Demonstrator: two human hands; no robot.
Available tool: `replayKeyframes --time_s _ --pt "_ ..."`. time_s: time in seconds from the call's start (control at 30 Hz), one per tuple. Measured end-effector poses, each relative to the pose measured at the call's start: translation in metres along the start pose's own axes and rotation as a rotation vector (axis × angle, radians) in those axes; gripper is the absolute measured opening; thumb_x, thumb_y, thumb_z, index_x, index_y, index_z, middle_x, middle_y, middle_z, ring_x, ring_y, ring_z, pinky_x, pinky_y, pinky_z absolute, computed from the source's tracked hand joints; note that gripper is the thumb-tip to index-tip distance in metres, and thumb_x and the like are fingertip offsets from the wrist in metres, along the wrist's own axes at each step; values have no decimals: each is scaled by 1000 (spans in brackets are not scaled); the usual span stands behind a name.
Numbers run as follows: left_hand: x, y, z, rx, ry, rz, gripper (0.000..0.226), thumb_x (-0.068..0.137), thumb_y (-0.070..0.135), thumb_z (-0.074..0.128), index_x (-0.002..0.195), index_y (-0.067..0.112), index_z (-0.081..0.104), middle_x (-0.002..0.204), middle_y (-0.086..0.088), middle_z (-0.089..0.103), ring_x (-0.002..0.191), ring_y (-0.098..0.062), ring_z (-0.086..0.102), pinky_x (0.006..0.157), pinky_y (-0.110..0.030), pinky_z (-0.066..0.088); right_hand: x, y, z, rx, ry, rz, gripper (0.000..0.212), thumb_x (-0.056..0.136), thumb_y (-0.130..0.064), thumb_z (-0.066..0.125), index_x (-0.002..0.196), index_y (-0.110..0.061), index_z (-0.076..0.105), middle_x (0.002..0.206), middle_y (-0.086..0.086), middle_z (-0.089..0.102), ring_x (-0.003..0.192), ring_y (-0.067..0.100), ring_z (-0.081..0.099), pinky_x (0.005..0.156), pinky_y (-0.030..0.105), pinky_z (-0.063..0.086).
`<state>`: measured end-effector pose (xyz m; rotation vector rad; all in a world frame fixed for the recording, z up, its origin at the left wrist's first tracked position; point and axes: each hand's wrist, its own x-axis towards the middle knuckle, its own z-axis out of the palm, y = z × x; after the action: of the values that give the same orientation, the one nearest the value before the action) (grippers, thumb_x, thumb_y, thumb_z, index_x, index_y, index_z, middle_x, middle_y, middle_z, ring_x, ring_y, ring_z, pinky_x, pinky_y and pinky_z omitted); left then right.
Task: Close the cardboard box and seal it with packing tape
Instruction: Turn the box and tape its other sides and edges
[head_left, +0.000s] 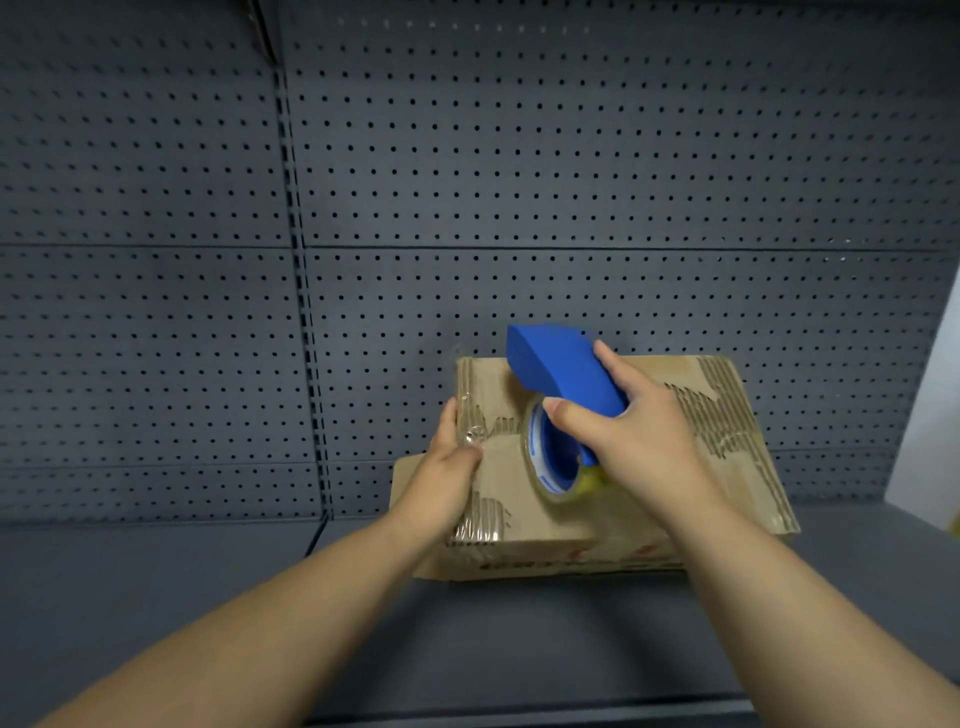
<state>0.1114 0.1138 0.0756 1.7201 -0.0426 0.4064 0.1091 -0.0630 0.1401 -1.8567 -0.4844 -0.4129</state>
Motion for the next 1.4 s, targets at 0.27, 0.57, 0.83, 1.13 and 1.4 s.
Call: replayKeyframes --time_s 0.27,0.57,0.83,1.13,1.4 --pt "18 14 2 405 267 -62 57 95 55 20 136 22 40 132 -2 50 122 -20 46 104 -42 36 11 -1 4 -123 -95 -15 85 71 -45 71 145 -31 32 135 -13 50 108 8 52 82 24 42" --pt "63 36 1 650 180 159 49 94 24 44 141 14 33 146 -3 32 132 -17 34 104 -28 29 19 2 1 -128 -115 -34 84 73 -45 69 146 -31 30 135 -12 49 109 8 49 77 22 36" --pt "75 37 -1 577 213 53 29 96 29 40 119 13 46 125 -7 50 105 -21 52 79 -29 39 20 3 4 -127 -115 -18 83 73 -46 68 145 -32 31 132 -12 51 102 7 48 75 23 36" --pt "75 34 1 361 188 -119 45 96 39 41 131 12 34 116 -10 58 98 -23 58 70 -29 46 16 3 7 -124 -90 -4 84 73 -47 67 146 -31 29 127 -10 53 101 7 47 75 22 34" --pt "93 23 -6 278 180 -258 75 82 63 29 137 13 37 124 -17 57 107 -33 58 93 -44 48 11 5 9 -100 -48 -13 83 74 -46 68 146 -31 29 131 -11 52 98 4 45 76 20 34"
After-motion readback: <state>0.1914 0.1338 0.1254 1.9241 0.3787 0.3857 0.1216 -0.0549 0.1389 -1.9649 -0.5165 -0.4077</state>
